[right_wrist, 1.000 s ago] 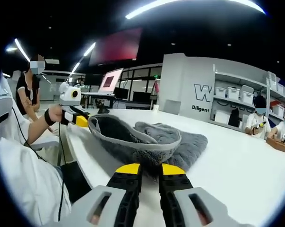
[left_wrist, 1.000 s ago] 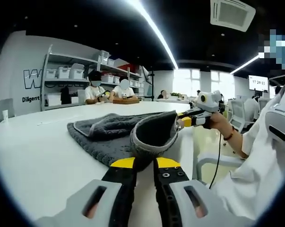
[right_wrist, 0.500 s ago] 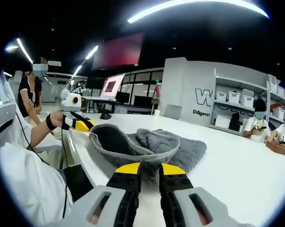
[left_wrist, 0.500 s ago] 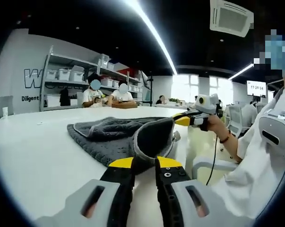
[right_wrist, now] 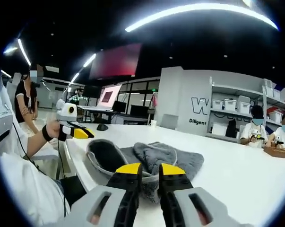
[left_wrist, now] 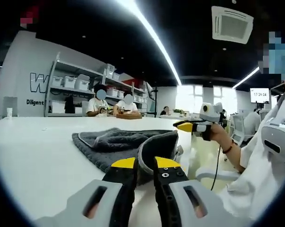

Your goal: Open the folded towel by lifting each exposed corner and separating the folded layers until the towel lies flat within the target outline without major curled edges

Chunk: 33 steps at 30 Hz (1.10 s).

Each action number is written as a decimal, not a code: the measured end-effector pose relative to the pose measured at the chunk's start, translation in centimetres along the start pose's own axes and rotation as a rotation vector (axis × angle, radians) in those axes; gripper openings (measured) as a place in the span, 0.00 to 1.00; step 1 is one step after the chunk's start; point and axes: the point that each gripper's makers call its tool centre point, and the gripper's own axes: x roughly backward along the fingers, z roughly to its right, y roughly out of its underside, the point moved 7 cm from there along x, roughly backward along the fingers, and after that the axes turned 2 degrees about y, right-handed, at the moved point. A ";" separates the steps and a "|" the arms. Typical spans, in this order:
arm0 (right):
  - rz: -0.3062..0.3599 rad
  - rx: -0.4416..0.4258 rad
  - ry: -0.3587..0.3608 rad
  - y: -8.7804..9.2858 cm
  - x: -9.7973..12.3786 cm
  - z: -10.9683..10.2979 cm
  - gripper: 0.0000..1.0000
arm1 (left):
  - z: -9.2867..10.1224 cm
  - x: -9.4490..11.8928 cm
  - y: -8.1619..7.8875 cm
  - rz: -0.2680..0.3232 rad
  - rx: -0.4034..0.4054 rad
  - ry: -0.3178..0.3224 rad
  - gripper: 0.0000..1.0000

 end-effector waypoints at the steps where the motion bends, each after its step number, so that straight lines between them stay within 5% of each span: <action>1: 0.009 0.000 0.009 -0.1 -0.1 0.0 0.07 | 0.0 -0.1 0.0 0.004 0.003 -0.003 0.12; 9: 0.017 0.030 -0.004 -0.9 -1.3 -0.3 0.08 | 0.4 -1.4 -0.6 -0.005 -0.021 0.010 0.12; 33: -0.109 0.026 -0.041 3.0 -0.2 -1.0 0.12 | 0.9 -0.7 2.0 -0.162 -0.040 0.022 0.05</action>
